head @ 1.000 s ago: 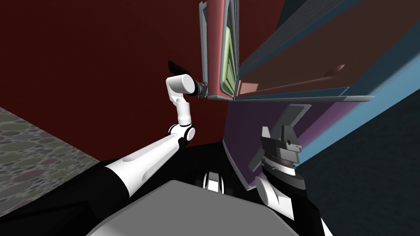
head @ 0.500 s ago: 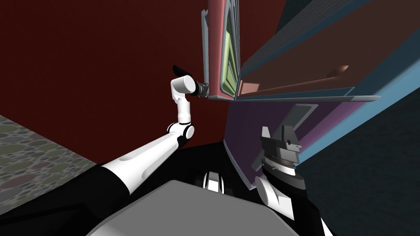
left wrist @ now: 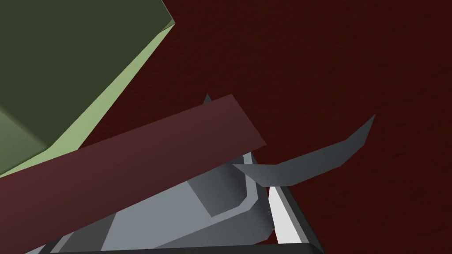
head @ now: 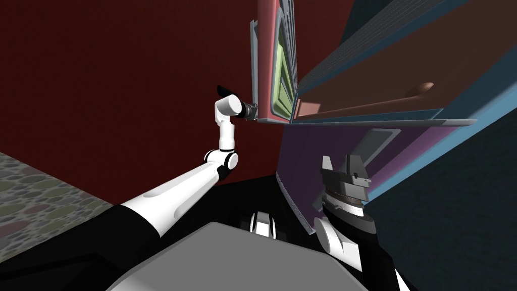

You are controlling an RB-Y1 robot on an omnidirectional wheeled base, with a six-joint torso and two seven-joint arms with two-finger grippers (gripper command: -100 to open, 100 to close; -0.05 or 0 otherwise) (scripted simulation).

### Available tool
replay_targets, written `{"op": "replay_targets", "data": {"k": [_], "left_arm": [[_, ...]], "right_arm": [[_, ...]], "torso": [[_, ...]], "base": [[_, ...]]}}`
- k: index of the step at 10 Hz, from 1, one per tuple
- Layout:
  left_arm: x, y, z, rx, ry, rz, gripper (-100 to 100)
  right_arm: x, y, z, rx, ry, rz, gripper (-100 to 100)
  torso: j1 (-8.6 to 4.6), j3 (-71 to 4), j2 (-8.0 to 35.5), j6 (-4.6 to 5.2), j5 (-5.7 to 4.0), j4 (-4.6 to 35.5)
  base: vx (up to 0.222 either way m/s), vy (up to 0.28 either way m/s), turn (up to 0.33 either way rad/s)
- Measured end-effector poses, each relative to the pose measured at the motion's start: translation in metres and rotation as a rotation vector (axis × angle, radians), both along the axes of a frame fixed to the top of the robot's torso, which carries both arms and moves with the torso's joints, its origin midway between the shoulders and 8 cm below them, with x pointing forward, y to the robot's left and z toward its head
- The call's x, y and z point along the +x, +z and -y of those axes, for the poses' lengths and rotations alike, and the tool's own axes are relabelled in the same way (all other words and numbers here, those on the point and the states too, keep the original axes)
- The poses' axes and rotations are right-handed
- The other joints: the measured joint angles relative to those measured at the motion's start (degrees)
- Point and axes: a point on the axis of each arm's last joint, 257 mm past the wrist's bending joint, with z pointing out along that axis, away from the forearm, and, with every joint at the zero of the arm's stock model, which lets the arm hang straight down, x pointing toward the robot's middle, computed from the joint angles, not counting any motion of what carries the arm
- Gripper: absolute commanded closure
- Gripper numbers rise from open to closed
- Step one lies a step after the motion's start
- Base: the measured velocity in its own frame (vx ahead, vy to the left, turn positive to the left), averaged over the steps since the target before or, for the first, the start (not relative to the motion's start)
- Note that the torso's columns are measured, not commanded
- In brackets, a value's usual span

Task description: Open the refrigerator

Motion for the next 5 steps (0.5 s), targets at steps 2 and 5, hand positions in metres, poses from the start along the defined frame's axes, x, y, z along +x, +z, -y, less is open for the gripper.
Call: {"op": "replay_targets", "data": {"k": [2, 5], "left_arm": [[0.010, 0.000, 0.000, 0.003, -0.010, -0.004, 100], [0.026, 0.001, -0.001, 0.008, -0.039, -0.004, 100]], "right_arm": [[0.000, 0.000, 0.000, 0.000, 0.000, 0.000, 0], [0.000, 0.000, 0.000, 0.000, 0.000, 0.000, 0]], "torso": [[-0.18, 0.0, 0.0, -0.07, -0.02, 0.0], [-0.04, 0.0, 0.0, 0.08, 0.00, 0.1]], "base": [[0.012, 0.075, -0.043], [0.000, 0.123, -0.057]]}}
